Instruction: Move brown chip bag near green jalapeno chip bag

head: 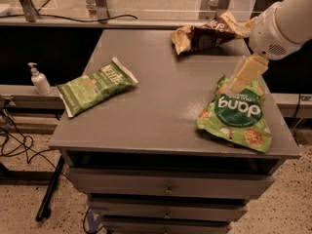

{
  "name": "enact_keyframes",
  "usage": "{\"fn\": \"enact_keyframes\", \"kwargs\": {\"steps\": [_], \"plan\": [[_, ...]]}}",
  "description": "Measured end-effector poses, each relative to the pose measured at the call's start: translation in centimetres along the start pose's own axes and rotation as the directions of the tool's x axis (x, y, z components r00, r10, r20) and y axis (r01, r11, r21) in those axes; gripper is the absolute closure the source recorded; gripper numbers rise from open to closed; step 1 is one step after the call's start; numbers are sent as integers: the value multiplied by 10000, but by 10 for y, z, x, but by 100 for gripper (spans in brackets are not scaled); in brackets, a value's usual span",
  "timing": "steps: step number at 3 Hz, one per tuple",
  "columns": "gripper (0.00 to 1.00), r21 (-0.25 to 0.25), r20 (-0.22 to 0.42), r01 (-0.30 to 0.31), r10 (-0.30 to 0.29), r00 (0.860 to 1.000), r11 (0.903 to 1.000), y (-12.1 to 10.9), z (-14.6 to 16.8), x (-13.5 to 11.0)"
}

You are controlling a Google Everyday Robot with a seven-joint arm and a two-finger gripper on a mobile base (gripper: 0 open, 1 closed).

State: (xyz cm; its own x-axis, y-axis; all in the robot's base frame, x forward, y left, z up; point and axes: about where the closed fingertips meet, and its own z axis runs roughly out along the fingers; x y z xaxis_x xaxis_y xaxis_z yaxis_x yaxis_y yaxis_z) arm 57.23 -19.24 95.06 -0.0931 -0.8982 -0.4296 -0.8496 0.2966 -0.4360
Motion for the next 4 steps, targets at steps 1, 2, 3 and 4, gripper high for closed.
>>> {"fn": "enact_keyframes", "kwargs": {"steps": [1, 2, 3, 4], "plan": [[0, 940, 702, 211, -278, 9971, 9953, -40, 18, -14], [0, 1948, 1365, 322, -596, 9888, 9803, -85, 34, -27], [0, 2581, 1803, 270, -756, 9807, 9657, -125, 61, -32], [0, 2800, 2185, 202, -842, 9722, 9598, -159, 97, -32]]}}
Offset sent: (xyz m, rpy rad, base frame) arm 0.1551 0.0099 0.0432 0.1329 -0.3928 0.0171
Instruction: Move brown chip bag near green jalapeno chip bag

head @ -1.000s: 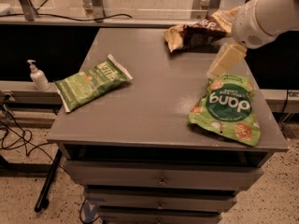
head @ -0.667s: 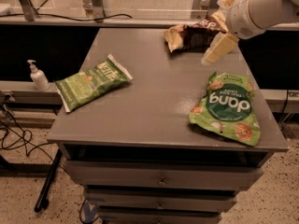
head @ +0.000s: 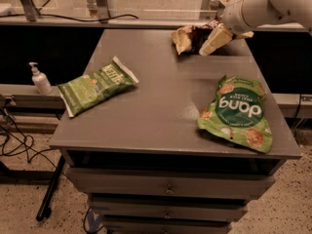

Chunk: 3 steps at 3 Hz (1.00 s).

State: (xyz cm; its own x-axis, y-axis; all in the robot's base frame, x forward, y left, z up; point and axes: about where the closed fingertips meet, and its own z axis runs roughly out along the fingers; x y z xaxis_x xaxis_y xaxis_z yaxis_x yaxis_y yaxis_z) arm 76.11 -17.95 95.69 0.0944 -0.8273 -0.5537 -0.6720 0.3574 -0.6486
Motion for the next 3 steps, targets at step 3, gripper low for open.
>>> {"fn": "enact_keyframes", "kwargs": {"steps": [3], "plan": [[19, -349, -724, -147, 121, 9973, 9993, -21, 93, 53]]}}
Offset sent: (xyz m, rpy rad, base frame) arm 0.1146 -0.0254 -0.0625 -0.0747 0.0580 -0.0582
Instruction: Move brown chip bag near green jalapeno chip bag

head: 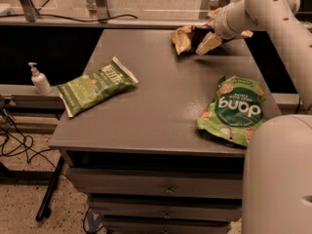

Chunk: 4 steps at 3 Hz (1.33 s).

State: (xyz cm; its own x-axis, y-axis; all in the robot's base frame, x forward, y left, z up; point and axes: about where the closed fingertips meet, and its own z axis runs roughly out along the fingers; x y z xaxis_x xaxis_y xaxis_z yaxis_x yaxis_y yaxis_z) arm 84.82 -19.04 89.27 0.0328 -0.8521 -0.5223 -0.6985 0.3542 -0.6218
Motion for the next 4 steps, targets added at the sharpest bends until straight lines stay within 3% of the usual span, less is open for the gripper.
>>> {"fn": "enact_keyframes", "kwargs": {"steps": [1, 2, 3, 4], "plan": [[42, -158, -164, -124, 122, 9998, 9998, 4, 11, 10], [65, -116, -73, -84, 83, 9999, 9999, 0, 6, 5], [88, -118, 347, 208, -204, 9992, 9997, -3, -10, -24], [100, -313, 1053, 642, -606, 9926, 9974, 7, -32, -70]]}}
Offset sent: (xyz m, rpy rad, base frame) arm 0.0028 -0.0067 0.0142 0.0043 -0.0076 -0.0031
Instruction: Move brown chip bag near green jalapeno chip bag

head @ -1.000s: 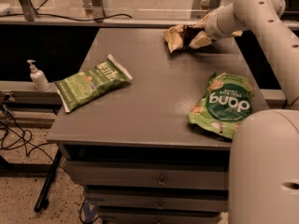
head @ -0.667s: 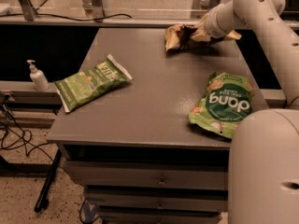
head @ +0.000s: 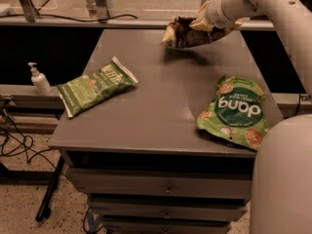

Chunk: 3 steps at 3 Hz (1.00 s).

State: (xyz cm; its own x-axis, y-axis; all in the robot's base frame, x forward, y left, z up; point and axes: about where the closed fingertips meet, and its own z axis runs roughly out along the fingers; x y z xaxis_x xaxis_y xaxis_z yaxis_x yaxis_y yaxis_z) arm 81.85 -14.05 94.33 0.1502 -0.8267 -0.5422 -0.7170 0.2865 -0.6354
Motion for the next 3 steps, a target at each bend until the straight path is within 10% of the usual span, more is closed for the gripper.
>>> {"fn": "enact_keyframes", "kwargs": {"steps": [3], "plan": [[100, -340, 2266, 662, -568, 9723, 9972, 45, 14, -125]]}}
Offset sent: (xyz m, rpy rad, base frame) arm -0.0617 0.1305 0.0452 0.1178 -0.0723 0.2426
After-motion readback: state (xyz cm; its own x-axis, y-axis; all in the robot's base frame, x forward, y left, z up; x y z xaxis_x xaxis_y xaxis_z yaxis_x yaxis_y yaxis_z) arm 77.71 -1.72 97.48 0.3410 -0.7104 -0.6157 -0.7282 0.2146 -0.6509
